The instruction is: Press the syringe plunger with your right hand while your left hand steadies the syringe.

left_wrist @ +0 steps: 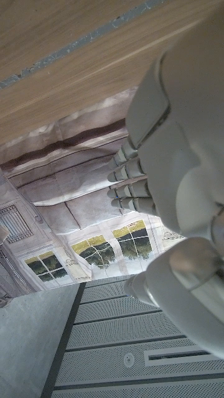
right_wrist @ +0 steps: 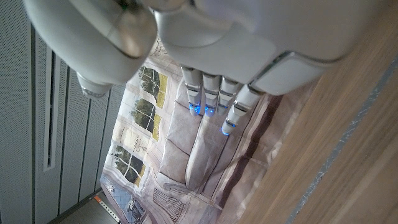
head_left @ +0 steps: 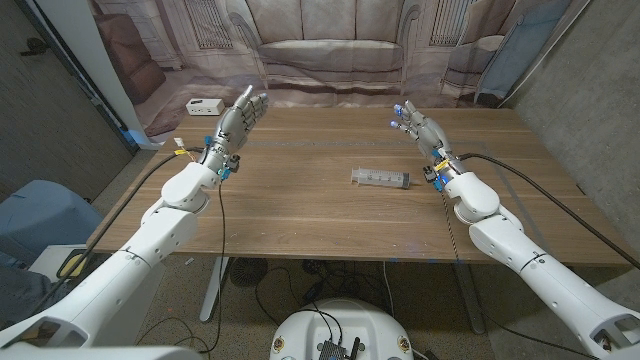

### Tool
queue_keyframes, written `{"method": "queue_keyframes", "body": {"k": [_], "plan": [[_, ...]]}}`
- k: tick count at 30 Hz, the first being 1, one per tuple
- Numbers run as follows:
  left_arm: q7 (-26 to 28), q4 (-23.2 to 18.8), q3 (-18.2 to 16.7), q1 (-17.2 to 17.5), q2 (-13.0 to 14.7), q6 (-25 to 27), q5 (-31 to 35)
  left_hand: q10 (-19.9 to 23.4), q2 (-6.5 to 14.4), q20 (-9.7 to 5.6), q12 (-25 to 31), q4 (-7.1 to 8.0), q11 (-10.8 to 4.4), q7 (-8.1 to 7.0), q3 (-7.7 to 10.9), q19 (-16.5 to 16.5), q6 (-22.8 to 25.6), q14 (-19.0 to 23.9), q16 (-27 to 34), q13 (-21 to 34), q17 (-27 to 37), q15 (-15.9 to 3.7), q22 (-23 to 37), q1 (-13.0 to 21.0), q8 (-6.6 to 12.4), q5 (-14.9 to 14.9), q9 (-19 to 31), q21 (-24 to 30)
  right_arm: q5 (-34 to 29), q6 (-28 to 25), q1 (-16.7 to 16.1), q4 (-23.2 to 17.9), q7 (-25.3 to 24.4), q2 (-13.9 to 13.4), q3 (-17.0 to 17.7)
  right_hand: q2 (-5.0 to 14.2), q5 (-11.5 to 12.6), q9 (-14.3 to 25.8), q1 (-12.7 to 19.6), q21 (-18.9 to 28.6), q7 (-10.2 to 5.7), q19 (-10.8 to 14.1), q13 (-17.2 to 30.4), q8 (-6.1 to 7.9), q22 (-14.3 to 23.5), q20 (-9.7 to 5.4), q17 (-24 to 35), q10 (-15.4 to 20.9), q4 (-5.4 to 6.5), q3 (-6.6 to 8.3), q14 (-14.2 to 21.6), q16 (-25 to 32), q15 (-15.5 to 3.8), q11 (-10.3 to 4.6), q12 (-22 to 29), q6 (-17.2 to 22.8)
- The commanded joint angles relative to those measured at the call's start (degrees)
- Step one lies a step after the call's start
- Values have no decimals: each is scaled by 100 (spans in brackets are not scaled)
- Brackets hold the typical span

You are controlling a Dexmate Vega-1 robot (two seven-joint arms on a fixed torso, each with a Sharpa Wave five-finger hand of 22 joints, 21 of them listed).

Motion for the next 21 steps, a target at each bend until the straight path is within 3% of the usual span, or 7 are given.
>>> {"method": "queue_keyframes", "body": {"k": [1, 6, 10, 21], "plan": [[41, -14, -40, 92, 64, 129, -122, -36, -30, 23, -19, -45, 12, -2, 5, -19, -67, -31, -15, 10, 14, 7, 12, 14, -7, 14, 20, -32, 929, -53, 47, 453, 655, 149, 87, 17, 19, 7, -50, -30, -12, -53, -8, 28, 18, -36, -2, 50, 7, -20, 10, 33, -29, -3, 30, 74], [288, -194, -107, 291, 128, 219, -69, -80, -29, 33, -32, -45, 23, 3, 4, -31, -128, -59, -19, 10, 15, 12, 12, 15, -19, 14, 19, -39, 848, 40, 77, 600, 721, 101, 98, 52, 31, 4, 1, -33, 31, 12, -10, -30, 18, -80, -21, -22, -23, 5, 1, 34, -49, -11, 0, -28], [438, -371, -157, 440, 279, 304, 73, -134, -29, 37, -45, -45, -75, 36, 3, -45, -181, -86, -20, 9, 15, -29, 13, 15, -23, 13, 17, -44, 767, 35, 0, 523, 590, 34, 145, 61, 35, 3, 22, -39, 37, 28, -11, -46, 17, -73, -30, -57, -37, 12, -19, 28, -46, -14, -13, -55], [517, -363, -224, 567, 175, 188, 19, -130, -28, 50, -32, -45, -30, 46, 0, -57, -185, -96, -12, 8, 15, -36, 14, 13, -6, 12, 14, -48, 761, -96, -165, 356, 380, -9, 183, 124, 42, 1, 57, -58, 24, 43, -12, -68, 17, -48, -40, -45, -49, 43, -17, 36, -39, 1, -4, -88]]}}
